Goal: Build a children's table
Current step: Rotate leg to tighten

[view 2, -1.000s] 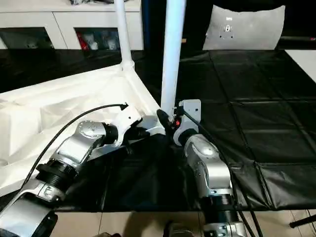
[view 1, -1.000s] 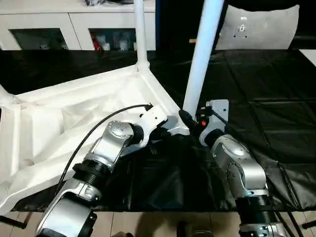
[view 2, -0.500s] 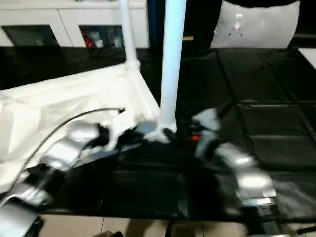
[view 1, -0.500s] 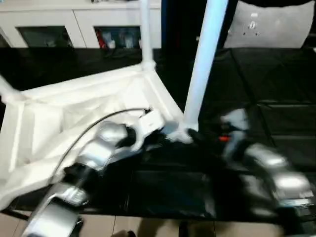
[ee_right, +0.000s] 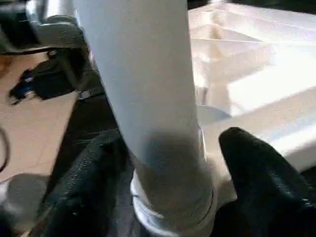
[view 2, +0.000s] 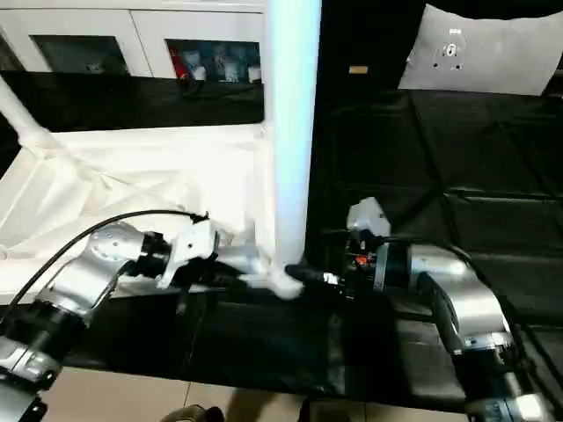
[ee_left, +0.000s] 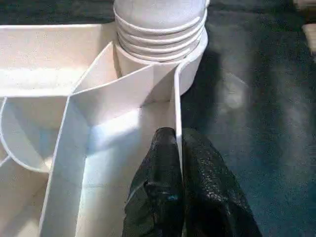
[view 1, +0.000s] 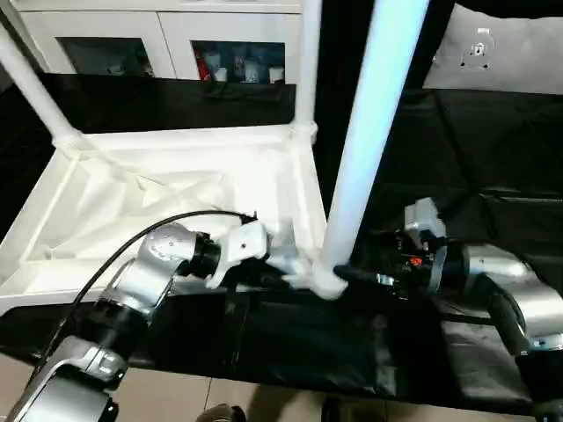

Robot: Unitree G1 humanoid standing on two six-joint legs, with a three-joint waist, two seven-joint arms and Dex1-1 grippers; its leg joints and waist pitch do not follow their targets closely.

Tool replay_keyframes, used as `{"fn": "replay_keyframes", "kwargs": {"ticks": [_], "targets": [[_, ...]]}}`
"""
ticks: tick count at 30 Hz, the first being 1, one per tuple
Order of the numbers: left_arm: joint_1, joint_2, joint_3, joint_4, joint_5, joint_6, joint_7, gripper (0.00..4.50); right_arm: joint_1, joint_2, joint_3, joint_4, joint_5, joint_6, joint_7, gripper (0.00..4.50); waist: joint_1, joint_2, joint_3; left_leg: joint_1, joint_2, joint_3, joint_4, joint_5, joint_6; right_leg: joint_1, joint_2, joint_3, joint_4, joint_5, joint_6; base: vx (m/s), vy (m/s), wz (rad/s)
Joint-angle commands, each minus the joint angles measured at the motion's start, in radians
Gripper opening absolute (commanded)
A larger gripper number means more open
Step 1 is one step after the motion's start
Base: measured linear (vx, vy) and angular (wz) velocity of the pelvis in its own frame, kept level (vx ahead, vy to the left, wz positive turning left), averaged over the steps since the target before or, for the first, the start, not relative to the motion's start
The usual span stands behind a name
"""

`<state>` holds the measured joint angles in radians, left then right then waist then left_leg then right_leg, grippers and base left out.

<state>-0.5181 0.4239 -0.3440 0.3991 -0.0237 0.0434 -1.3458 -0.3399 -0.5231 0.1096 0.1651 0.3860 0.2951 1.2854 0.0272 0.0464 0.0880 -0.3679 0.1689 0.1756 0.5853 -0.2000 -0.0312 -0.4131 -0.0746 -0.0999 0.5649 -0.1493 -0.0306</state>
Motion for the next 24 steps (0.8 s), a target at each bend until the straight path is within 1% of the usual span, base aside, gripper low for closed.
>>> {"fn": "replay_keyframes", "kwargs": {"ticks": [1,2,4,5,7,8,10,11,12,13,15,16,18,19,20,21,22,23,24], "targets": [[0.01,-0.006,-0.026,-0.032,-0.038,-0.02,-0.053,0.0,-0.023,-0.009,0.025,0.024,-0.009,-0.003,0.043,3.04,0.0,-0.022,-0.063,0.006,0.065,-0.015,-0.061,-0.12,0.138,0.057,-0.08,0.058,-0.061,-0.324,-0.201,0.0,0.0,0.0],[0.01,-0.005,-0.029,-0.033,-0.035,-0.02,-0.056,0.0,-0.03,-0.009,0.034,0.031,-0.01,-0.003,0.058,3.04,0.006,-0.024,-0.061,0.009,0.066,-0.014,-0.061,-0.123,0.134,0.054,-0.078,0.06,-0.063,-0.325,-0.2,0.0,0.0,0.0],[0.009,-0.004,-0.031,-0.034,-0.031,-0.021,-0.058,0.0,-0.035,-0.012,0.044,0.035,-0.004,0.003,0.077,2.83,0.01,-0.023,-0.063,0.008,0.068,-0.015,-0.061,-0.112,0.131,0.056,-0.08,0.061,-0.059,-0.306,-0.203,0.0,0.0,0.0],[0.009,-0.002,-0.032,-0.035,-0.032,-0.021,-0.061,0.0,-0.038,-0.015,0.051,0.039,-0.001,0.006,0.093,2.69,0.01,-0.024,-0.064,0.007,0.067,-0.015,-0.061,-0.101,0.134,0.057,-0.079,0.06,-0.057,-0.287,-0.208,0.0,0.0,0.0],[0.008,-0.001,-0.033,-0.036,-0.032,-0.02,-0.065,0.0,-0.048,-0.02,0.064,0.052,0.001,0.007,0.121,2.57,0.011,-0.024,-0.066,0.005,0.066,-0.015,-0.059,-0.093,0.14,0.06,-0.08,0.059,-0.054,-0.267,-0.212,0.0,0.0,0.0],[0.009,0.002,-0.033,-0.039,-0.032,-0.018,-0.068,0.0,-0.054,-0.019,0.067,0.06,-0.001,0.005,0.132,2.51,0.009,-0.03,-0.064,0.003,0.065,-0.015,-0.059,-0.091,0.145,0.059,-0.079,0.059,-0.054,-0.267,-0.212,0.0,0.0,0.0],[0.01,0.003,-0.033,-0.041,-0.032,-0.018,-0.07,0.0,-0.059,-0.017,0.069,0.067,-0.001,0.003,0.139,2.51,0.011,-0.027,-0.062,0.004,0.064,-0.014,-0.058,-0.096,0.144,0.058,-0.08,0.059,-0.056,-0.291,-0.208,0.0,0.0,0.0],[0.01,0.004,-0.033,-0.042,-0.032,-0.018,-0.071,0.0,-0.064,-0.016,0.071,0.074,-0.002,0.003,0.146,2.36,0.011,-0.029,-0.061,0.003,0.063,-0.014,-0.058,-0.103,0.14,0.058,-0.081,0.06,-0.058,-0.312,-0.203,0.0,0.0,0.0],[0.009,0.004,-0.034,-0.042,-0.032,-0.017,-0.071,0.0,-0.067,-0.016,0.073,0.077,-0.001,0.004,0.151,2.26,0.012,-0.029,-0.061,0.004,0.064,-0.014,-0.059,-0.103,0.137,0.058,-0.08,0.06,-0.058,-0.316,-0.2,0.0,0.0,0.0],[0.008,0.004,-0.033,-0.039,-0.03,-0.017,-0.07,0.0,-0.07,-0.014,0.074,0.079,0.001,0.008,0.153,2.26,0.011,-0.031,-0.059,0.005,0.064,-0.014,-0.06,-0.105,0.135,0.056,-0.079,0.06,-0.059,-0.321,-0.197,0.0,0.0,0.0],[0.004,0.002,-0.03,-0.035,-0.027,-0.016,-0.061,0.0,-0.07,-0.01,0.074,0.073,0.009,0.021,0.152,2.1,0.011,-0.031,-0.059,0.004,0.064,-0.015,-0.06,-0.106,0.133,0.057,-0.079,0.06,-0.059,-0.325,-0.195,0.0,0.0,0.0],[0.003,0.0,-0.027,-0.033,-0.027,-0.011,-0.055,0.0,-0.068,-0.008,0.074,0.068,0.013,0.027,0.151,2.1,0.011,-0.031,-0.058,0.004,0.064,-0.015,-0.06,-0.108,0.133,0.056,-0.079,0.06,-0.06,-0.329,-0.193,0.0,0.0,0.0],[-0.003,-0.012,-0.015,-0.03,-0.026,0.016,-0.026,0.0,-0.044,0.009,0.067,0.03,0.037,0.06,0.124,2.06,0.01,-0.033,-0.057,0.004,0.063,-0.015,-0.061,-0.108,0.131,0.056,-0.078,0.06,-0.061,-0.335,-0.189,0.0,0.0,0.0],[-0.01,-0.023,-0.007,-0.026,-0.018,0.053,0.011,0.0,-0.018,0.03,0.068,-0.019,0.049,0.103,0.069,2.05,0.011,-0.028,-0.056,0.006,0.065,-0.014,-0.062,-0.112,0.128,0.055,-0.079,0.061,-0.064,-0.343,-0.186,0.0,0.0,0.0],[-0.01,-0.023,-0.007,-0.026,-0.018,0.053,0.011,0.0,-0.018,0.03,0.068,-0.019,0.049,0.103,0.069,2.05,0.011,-0.029,-0.055,0.005,0.066,-0.015,-0.063,-0.107,0.126,0.056,-0.079,0.062,-0.062,-0.34,-0.184,0.0,0.0,0.0],[-0.013,-0.027,-0.005,-0.023,-0.013,0.068,0.025,0.0,-0.009,0.037,0.071,-0.036,0.048,0.116,0.048,2.04,0.008,-0.03,-0.054,0.005,0.064,-0.016,-0.064,-0.129,0.117,0.055,-0.079,0.06,-0.066,-0.371,-0.177,0.0,0.0,0.0],[-0.017,-0.037,0.0,-0.02,-0.013,0.084,0.044,0.0,-0.001,0.051,0.075,-0.05,0.036,0.122,0.013,2.04,0.008,-0.03,-0.053,0.006,0.063,-0.017,-0.064,-0.137,0.113,0.054,-0.08,0.06,-0.068,-0.384,-0.175,0.0,0.0,0.0],[-0.027,-0.061,0.014,-0.014,-0.012,0.124,0.089,0.0,0.013,0.086,0.081,-0.077,0.007,0.136,-0.073,2.04,0.004,-0.031,-0.05,0.006,0.062,-0.018,-0.067,-0.152,0.099,0.052,-0.079,0.06,-0.07,-0.41,-0.169,0.0,0.0,0.0],[-0.033,-0.07,0.016,-0.01,-0.01,0.137,0.106,0.0,0.014,0.105,0.08,-0.081,-0.002,0.147,-0.112,2.04,0.0,-0.032,-0.047,0.006,0.061,-0.018,-0.069,-0.167,0.089,0.05,-0.078,0.061,-0.074,-0.436,-0.16,0.0,0.0,0.0]]}}
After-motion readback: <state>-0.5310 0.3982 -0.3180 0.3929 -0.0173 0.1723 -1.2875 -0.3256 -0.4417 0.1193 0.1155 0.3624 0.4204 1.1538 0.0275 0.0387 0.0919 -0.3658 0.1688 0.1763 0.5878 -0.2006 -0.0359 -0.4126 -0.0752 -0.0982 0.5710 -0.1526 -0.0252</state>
